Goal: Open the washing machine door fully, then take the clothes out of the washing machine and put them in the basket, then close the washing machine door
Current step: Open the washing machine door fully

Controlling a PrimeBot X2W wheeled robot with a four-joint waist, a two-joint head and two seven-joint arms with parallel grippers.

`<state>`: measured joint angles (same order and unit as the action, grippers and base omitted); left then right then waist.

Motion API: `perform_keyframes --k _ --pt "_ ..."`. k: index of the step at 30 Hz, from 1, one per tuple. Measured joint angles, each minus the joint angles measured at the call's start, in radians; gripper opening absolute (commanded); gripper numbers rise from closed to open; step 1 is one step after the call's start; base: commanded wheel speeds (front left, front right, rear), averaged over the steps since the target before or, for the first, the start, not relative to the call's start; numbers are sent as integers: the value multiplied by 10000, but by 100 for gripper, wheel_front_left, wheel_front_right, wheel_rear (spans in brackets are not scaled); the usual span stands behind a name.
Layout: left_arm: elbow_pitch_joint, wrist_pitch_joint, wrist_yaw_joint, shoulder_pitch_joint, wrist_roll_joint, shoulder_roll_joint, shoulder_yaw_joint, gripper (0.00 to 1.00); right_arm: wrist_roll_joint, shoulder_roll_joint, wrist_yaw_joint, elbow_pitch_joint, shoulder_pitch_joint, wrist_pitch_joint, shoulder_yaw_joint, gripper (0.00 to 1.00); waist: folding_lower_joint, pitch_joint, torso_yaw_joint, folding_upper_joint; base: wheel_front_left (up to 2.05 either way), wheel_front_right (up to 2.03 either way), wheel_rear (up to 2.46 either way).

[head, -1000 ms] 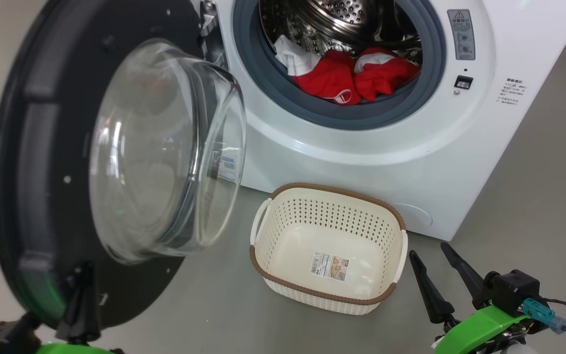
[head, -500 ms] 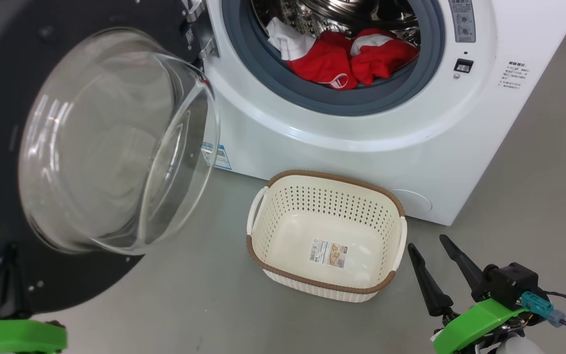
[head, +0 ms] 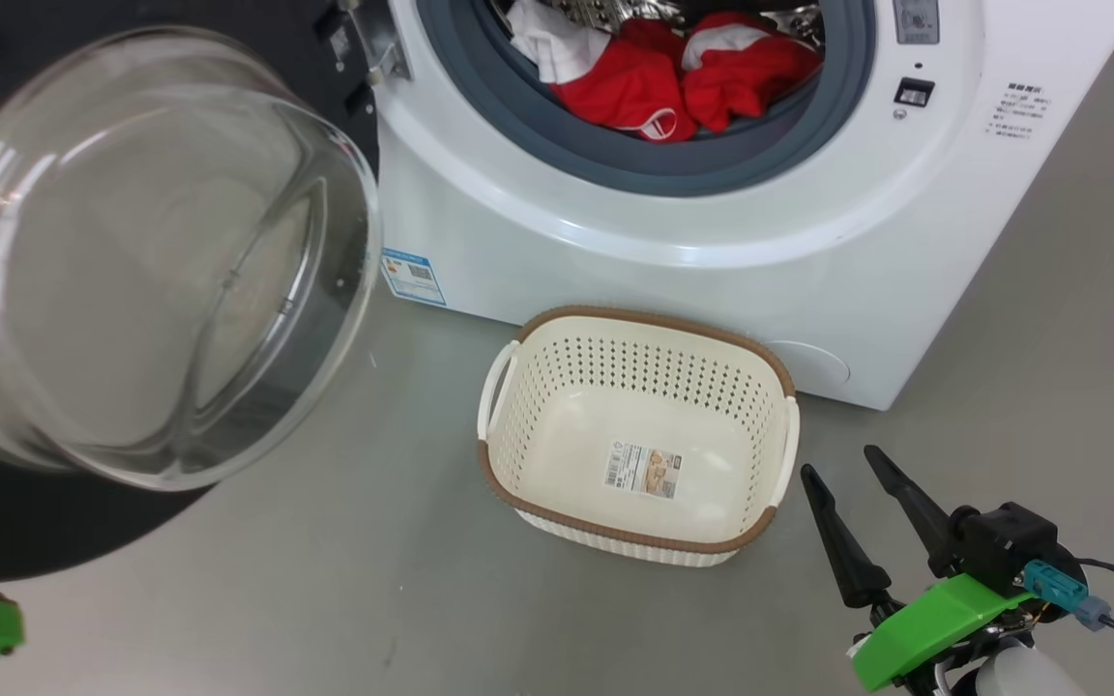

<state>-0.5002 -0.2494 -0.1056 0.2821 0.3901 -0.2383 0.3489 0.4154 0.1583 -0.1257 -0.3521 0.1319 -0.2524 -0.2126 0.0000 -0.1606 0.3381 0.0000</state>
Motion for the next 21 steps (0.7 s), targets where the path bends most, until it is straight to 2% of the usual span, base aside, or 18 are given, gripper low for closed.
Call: perform_keyframes --k 9,21 --pt "-1037 -2 -182 1023 -566 -410 869 0 -109 100 -2 -4 459 0 -36 100 0 -474 -185 0 0 0 0" --pt "-2019 -48 -196 2031 -903 -924 1586 0 -203 136 0 0 797 0 -10 100 0 -1049 -486 0 0 0 0"
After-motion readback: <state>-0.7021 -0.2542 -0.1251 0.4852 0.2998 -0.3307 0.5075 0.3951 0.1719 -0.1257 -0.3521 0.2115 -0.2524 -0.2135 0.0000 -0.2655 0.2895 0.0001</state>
